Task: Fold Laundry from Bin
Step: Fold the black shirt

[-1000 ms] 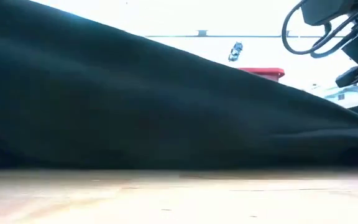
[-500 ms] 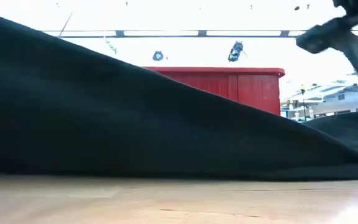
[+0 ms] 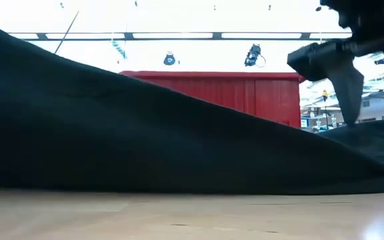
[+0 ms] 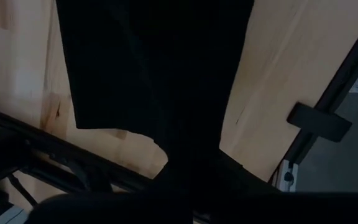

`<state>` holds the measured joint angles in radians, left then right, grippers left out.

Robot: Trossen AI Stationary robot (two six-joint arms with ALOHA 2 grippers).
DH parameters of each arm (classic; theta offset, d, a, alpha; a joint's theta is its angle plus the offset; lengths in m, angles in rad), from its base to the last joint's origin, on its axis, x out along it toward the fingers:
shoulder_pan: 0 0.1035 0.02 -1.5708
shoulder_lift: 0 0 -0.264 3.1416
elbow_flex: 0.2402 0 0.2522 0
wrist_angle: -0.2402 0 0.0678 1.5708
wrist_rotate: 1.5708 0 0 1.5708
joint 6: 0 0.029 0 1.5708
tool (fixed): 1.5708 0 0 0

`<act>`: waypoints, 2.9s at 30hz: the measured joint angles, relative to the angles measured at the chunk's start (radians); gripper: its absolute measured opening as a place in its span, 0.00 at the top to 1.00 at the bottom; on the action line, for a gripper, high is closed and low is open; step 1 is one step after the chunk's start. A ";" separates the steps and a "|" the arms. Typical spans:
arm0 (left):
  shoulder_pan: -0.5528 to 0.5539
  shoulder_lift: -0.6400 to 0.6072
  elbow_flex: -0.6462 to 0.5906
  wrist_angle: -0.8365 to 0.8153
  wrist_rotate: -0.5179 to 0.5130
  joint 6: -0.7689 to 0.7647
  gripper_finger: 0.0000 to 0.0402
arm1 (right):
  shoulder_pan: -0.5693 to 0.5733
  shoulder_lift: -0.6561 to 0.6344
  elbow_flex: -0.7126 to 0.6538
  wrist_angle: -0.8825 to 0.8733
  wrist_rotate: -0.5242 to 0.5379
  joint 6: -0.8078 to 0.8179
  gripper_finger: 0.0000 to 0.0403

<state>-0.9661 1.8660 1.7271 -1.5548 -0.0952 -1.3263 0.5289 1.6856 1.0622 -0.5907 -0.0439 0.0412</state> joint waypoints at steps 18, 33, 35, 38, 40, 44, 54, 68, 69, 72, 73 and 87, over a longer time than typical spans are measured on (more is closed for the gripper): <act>0.000 0.000 0.000 0.007 -0.001 0.009 0.95 | 0.005 -0.004 0.000 -0.058 0.006 0.007 0.96; -0.001 0.000 0.000 -0.007 -0.001 0.013 0.95 | -0.023 -0.420 0.002 -0.412 -0.325 -0.046 0.99; -0.003 0.000 0.000 -0.007 -0.002 0.013 0.95 | -0.022 -0.439 0.002 -0.532 -0.342 -0.049 0.99; -0.003 0.000 0.000 -0.006 -0.005 0.013 0.95 | -0.021 -0.455 0.002 -0.608 -0.393 -0.036 0.99; -0.003 0.000 0.000 -0.007 -0.005 0.013 0.95 | -0.013 -0.454 0.002 -0.595 -0.430 -0.034 1.00; -0.003 0.000 0.000 -0.008 -0.004 0.013 0.95 | 0.023 -0.417 0.001 -0.518 -0.480 -0.047 1.00; 0.001 0.000 0.000 -0.016 0.011 0.012 0.95 | 0.097 -0.156 0.001 -0.267 -0.476 -0.102 0.99; 0.001 0.000 0.000 -0.016 0.014 0.012 0.95 | 0.013 0.043 0.000 -0.284 -0.619 0.055 0.68; 0.001 0.000 0.000 -0.016 0.014 0.011 0.95 | 0.009 0.021 0.000 -0.293 -0.609 0.062 0.64; 0.001 0.000 0.000 -0.006 0.014 0.011 0.95 | -0.002 -0.048 0.000 -0.337 -0.550 0.068 0.53; 0.001 0.000 0.000 0.002 0.014 0.011 0.94 | -0.009 -0.072 0.000 -0.349 -0.530 0.068 0.50; -0.004 0.024 0.000 0.208 -0.049 -0.073 0.84 | -0.085 -0.198 0.002 -0.227 -0.153 0.116 0.41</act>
<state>-0.9698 1.8895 1.7267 -1.3463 -0.1438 -1.3998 0.4440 1.4877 1.0637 -0.8177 -0.1967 0.1571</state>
